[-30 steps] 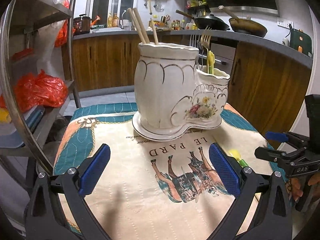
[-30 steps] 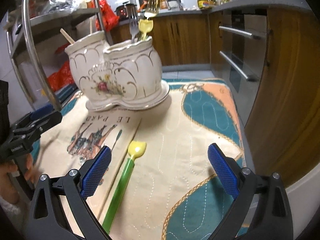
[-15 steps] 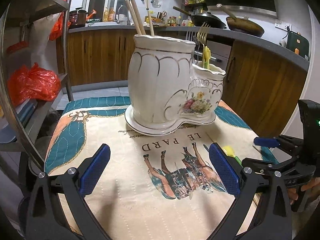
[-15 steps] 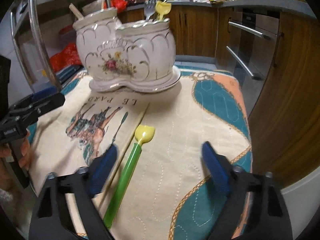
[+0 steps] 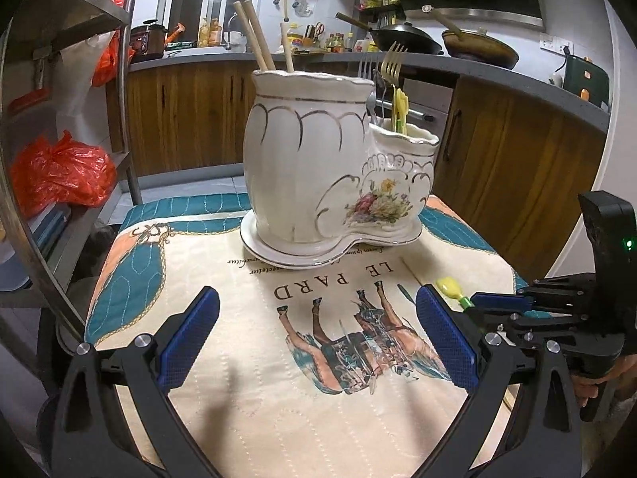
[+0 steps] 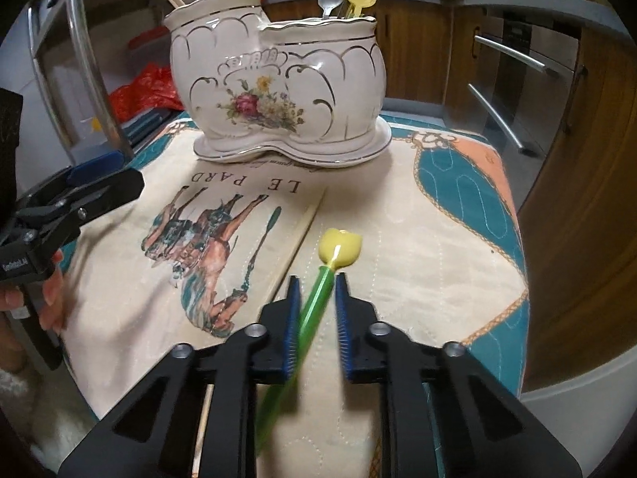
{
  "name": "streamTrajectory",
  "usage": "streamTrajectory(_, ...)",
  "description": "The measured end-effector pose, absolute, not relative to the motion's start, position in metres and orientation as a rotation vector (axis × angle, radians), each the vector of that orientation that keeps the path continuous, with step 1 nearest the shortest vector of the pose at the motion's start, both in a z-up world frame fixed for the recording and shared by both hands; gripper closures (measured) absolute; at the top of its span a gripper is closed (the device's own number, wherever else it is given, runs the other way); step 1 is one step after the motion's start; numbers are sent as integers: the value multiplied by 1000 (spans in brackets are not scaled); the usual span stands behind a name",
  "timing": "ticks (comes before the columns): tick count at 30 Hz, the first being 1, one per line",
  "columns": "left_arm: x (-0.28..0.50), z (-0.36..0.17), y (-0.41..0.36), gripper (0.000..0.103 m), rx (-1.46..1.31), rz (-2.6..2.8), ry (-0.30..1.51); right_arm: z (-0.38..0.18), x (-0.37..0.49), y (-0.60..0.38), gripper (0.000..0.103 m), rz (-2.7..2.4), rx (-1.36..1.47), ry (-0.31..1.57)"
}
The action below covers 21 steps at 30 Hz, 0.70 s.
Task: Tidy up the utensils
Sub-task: 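Grasp the second green utensil with the right gripper while the left grasps a wooden chopstick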
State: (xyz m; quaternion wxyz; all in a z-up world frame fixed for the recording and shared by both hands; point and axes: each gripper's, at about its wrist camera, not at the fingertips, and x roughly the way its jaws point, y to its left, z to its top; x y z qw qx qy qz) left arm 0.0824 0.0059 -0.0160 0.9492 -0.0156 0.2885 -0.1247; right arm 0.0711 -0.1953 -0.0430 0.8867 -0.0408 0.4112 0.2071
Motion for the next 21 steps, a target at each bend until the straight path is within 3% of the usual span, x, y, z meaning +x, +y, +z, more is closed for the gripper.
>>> streamTrajectory(2, 82, -17, 2, 6, -24, -237, 598, -43, 72, -199, 93, 430, -70, 850)
streamTrajectory(18, 72, -32, -94, 7, 96, -340, 757, -14, 60, -251, 93, 451, 90, 609)
streamTrajectory(21, 76, -37, -107, 25, 133, -353, 782, -13, 57, -252, 93, 459, 78, 590)
